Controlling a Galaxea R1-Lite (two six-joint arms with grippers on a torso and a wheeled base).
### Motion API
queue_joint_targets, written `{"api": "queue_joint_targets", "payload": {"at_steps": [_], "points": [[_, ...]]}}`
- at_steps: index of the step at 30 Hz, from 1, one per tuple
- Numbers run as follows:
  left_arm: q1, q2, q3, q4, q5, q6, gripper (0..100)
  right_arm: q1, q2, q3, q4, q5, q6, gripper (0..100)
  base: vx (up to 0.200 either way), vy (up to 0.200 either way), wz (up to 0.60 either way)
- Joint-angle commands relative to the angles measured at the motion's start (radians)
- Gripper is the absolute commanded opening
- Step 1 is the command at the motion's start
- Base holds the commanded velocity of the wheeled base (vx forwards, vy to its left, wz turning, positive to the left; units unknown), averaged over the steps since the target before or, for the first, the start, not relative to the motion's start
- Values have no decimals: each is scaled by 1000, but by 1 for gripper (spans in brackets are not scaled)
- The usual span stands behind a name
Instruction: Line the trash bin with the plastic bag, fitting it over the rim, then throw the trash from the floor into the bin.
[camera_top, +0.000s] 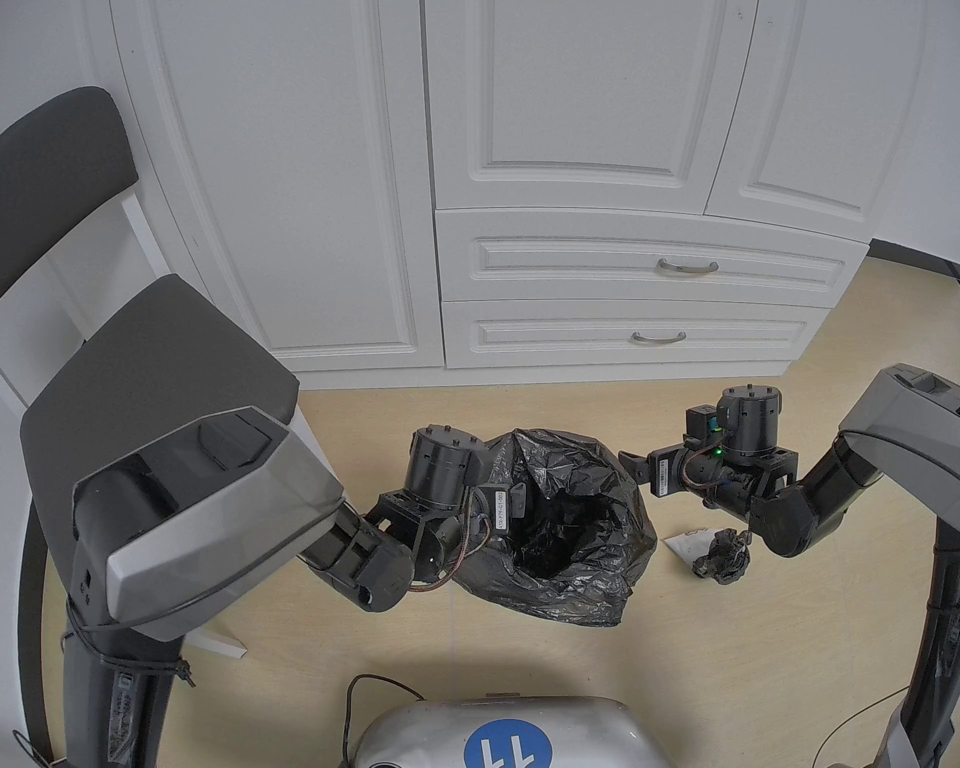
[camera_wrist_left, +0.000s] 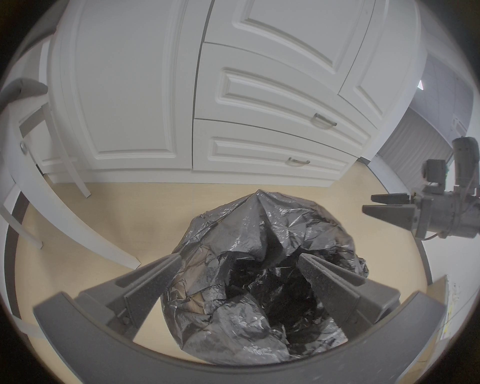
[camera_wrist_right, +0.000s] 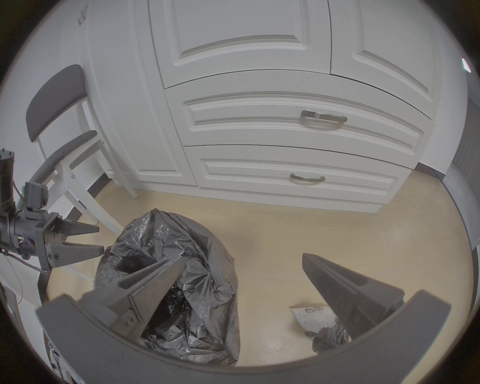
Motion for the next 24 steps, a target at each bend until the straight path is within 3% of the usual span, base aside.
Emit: {"api": "queue_joint_targets", "payload": {"at_steps": [1, 7, 9, 24], "points": [[13, 79, -40, -4, 6, 0, 100, 8, 42, -16, -8, -1, -1, 100, 0, 0, 0], [25, 99, -79, -2, 44, 0, 100, 16, 48, -19, -10, -6, 1, 100, 0, 0, 0], [50, 125, -118, -4, 96, 24, 100, 18, 48, -20, -10, -13, 1, 100, 0, 0, 0], [145, 108, -181, -7, 138, 49, 100, 22, 59, -20, -34, -15, -1, 100, 0, 0, 0]]}}
